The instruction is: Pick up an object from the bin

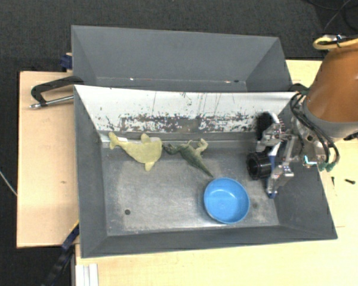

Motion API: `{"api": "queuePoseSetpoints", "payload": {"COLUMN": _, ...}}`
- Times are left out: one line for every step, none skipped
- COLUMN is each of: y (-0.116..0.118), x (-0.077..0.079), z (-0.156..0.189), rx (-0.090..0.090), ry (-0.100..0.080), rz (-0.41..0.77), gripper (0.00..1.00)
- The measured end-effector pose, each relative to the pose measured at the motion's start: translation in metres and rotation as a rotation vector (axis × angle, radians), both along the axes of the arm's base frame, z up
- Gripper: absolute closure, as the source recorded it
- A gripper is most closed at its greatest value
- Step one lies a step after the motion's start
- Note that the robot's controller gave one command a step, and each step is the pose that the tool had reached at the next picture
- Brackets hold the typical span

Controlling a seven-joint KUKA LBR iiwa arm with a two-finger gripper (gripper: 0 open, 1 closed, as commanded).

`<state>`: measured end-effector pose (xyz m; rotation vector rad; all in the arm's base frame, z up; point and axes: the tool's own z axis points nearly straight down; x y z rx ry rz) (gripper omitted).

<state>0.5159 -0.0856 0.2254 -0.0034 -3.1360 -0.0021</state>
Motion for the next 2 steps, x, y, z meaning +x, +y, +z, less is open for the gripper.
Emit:
{"api": "queuePoseSetpoints", "payload": {"y": -0.026, "x": 0.058, "z": -0.155, "rx": 0.000, "ry": -0.010, "rz": 0.255, "gripper": 0.00}}
{"api": "queuePoseSetpoints", "payload": {"y": 0.042, "x": -0.005, "z": -0.153, "rx": 0.000, "ry": -0.010, "rz": 0.317, "gripper": 0.00}}
